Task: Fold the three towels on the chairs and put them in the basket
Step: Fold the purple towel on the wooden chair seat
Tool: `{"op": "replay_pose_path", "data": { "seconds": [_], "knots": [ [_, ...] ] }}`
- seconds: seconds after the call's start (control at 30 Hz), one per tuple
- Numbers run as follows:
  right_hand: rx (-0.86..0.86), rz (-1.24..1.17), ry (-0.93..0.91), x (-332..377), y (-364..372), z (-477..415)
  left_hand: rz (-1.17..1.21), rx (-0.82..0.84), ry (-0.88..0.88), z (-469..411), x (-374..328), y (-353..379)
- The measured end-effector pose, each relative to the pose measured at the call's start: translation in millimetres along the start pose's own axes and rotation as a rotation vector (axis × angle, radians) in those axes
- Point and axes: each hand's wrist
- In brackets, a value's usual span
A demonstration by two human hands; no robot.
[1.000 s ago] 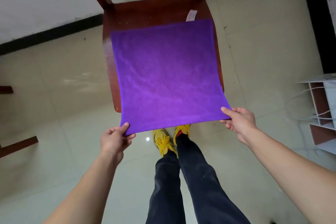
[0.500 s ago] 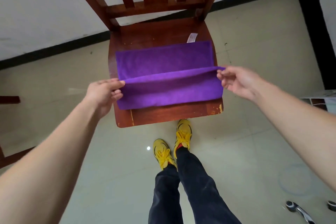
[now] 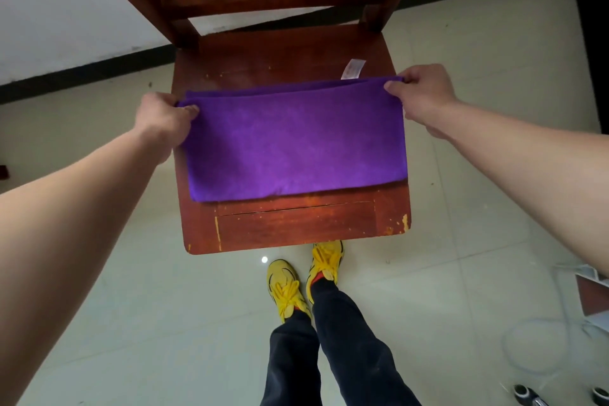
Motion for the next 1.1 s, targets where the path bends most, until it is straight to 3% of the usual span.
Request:
{"op": "replay_pose_path", "data": {
  "seconds": [0.4, 0.47, 0.53, 0.6, 0.67, 0.73, 0.77, 0.97, 1.03, 1.1],
  "knots": [
    [-0.165, 0.402, -0.038, 5, 2, -15, -0.207, -0.142, 0.056, -14, -11, 19],
    [-0.279, 0.454, -0.146, 7, -1, 1, -0.313, -0.222, 0.172, 3, -15, 15],
    [-0.32, 0.396, -0.295, 9, 5, 24, -0.286, -0.201, 0.388, 26, -19, 21],
    [-0.121, 0.221, -0.308, 8, 25, 48, -0.192, -0.035, 0.473, 50, -20, 37],
    [0.208, 0.027, -0.145, 1, 48, 73, -0.159, 0.152, 0.391, 67, -14, 52],
    [0.431, -0.058, 0.076, -19, 58, 87, -0.161, 0.199, 0.288, 75, 3, 58],
    [0.464, -0.077, 0.155, -29, 56, 88, -0.176, 0.167, 0.252, 75, 12, 55],
    [0.319, -0.08, 0.351, -72, 7, 70, -0.263, 0.111, 0.182, 78, 44, 33],
    [0.12, 0.013, 0.313, -76, -5, 61, -0.326, 0.098, 0.242, 79, 38, 31],
    [-0.093, 0.083, 0.237, -71, -13, 48, -0.419, 0.051, 0.433, 76, 24, 34]
  ]
}}
Point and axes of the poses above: each hand's wrist, its own z-axis away from the middle knuckle, its own y-axis out of the palm, x = y × z, and after that the axes turned 12 degrees about y, right-handed
